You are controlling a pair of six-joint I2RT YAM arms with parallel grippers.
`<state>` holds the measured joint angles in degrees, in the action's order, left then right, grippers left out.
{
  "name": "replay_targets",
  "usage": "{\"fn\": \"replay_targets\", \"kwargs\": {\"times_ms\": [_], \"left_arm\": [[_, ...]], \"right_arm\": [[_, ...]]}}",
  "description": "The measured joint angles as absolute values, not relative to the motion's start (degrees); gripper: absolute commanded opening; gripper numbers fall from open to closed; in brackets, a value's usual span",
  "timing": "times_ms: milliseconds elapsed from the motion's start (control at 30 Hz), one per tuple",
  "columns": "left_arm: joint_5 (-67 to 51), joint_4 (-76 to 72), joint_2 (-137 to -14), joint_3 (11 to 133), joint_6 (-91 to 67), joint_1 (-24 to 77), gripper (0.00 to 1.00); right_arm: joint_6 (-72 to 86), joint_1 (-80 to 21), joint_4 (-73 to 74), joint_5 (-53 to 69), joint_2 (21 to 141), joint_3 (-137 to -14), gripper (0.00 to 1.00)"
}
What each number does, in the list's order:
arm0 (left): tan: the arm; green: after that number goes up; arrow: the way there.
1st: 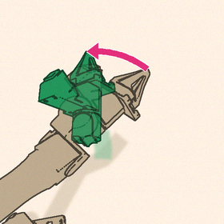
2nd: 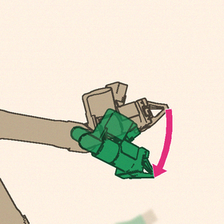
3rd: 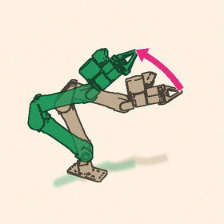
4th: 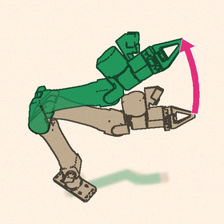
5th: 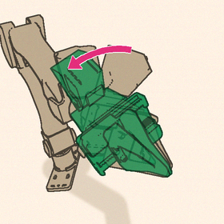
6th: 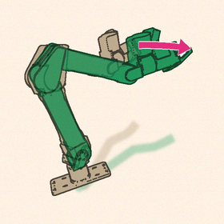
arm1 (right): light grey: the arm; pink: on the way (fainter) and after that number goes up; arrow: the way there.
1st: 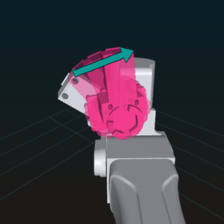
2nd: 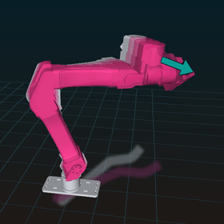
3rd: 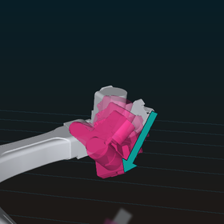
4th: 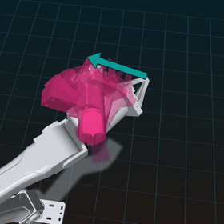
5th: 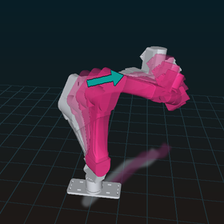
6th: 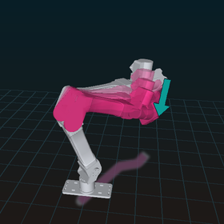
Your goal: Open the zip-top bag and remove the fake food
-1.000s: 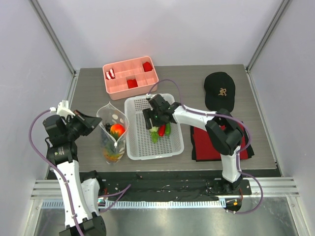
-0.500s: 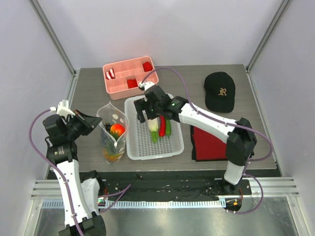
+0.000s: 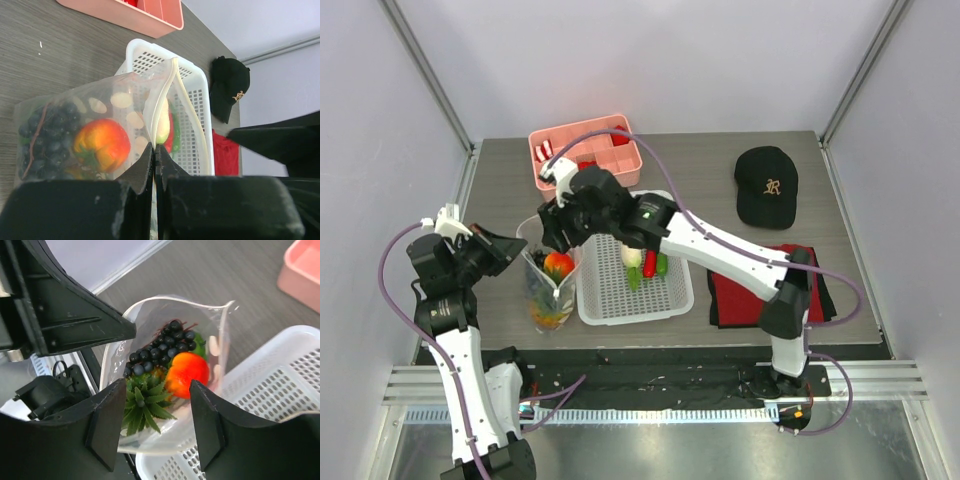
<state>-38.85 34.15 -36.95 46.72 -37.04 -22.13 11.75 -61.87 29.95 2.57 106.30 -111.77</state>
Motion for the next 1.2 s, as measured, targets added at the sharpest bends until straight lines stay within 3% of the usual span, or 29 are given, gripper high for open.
{"fn": "replay_targets", "kwargs": {"times_ms": [233,467,700,1067,1167,1200], "left_arm": [[-38.9,34.3,-36.8,47.0,-37.1,-22.2,0.0],[-38.9,34.6,-36.7,47.7,-37.1,-22.1,0.0],[-39.7,35.0,-36.3,47.7,-37.2,-22.1,0.0],[-39.7,35.0,-35.7,47.7,-37.3,-22.2,0.0],[-39.7,35.0,-35.5,47.7,-37.3,-22.1,0.0],[-39.7,35.0,-35.5,47.7,-37.3,-22.1,0.0]], "right_arm": [[10.3,-64.1,34.0,6.3,115.5,-114.8,0.61],[10.0,-65.8,35.7,8.0,117.1,-112.9,0.76],[10.3,-66.3,34.4,8.1,117.1,-110.6,0.76],[10.9,-66.4,28.5,8.0,119.7,-108.8,0.49],[11.2,-66.5,25.3,7.7,119.7,-106.7,0.34],[11.3,-66.5,24.1,7.6,119.7,-106.1,0.24]]}}
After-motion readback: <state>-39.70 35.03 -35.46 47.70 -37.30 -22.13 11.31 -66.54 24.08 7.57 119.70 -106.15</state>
